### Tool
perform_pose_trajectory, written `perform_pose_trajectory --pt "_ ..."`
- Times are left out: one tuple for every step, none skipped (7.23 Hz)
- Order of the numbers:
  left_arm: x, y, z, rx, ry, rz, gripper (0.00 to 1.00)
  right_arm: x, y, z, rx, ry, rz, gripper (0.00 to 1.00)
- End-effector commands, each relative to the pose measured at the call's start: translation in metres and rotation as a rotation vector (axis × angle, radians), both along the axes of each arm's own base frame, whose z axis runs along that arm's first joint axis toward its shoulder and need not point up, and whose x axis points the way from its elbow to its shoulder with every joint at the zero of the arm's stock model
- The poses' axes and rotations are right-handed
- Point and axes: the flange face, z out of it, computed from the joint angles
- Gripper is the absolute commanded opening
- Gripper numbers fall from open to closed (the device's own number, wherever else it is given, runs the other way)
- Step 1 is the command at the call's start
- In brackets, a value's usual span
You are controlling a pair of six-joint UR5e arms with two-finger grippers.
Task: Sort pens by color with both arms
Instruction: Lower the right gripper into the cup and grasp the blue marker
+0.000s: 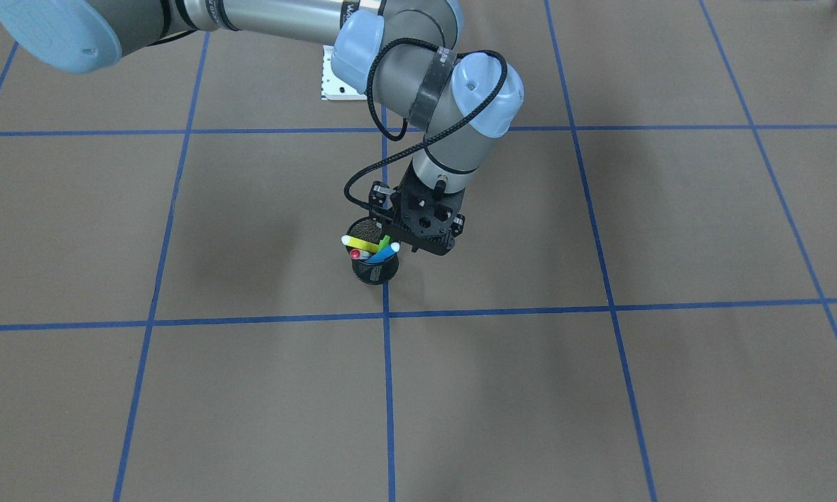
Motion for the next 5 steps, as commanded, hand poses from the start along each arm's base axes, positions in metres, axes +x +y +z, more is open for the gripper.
perform_pose_trajectory --pt "0.0 0.0 0.0006 -0.001 0.0 0.0 1.0 -0.003 0.0011 0.009 0.002 0.014 -0.012 0.55" --pt "-0.0001 -0.0001 0.0015 -0.001 -0.002 0.001 1.0 -0.0029 0.0003 0.0098 0.01 0.019 -0.014 0.55" --pt "-0.0001 0.0005 0.003 -0.004 -0.002 0.001 1.0 -0.0039 0.0007 0.0102 0.022 0.022 -0.035 0.54" --pt "0.0 0.0004 0.0042 -0.006 -0.001 0.001 1.0 -0.0039 -0.0001 0.011 0.029 0.027 -0.034 0.53" --pt "0.0 0.0004 0.0042 -0.006 -0.001 0.001 1.0 -0.004 -0.0002 0.0106 0.031 0.025 -0.036 0.53"
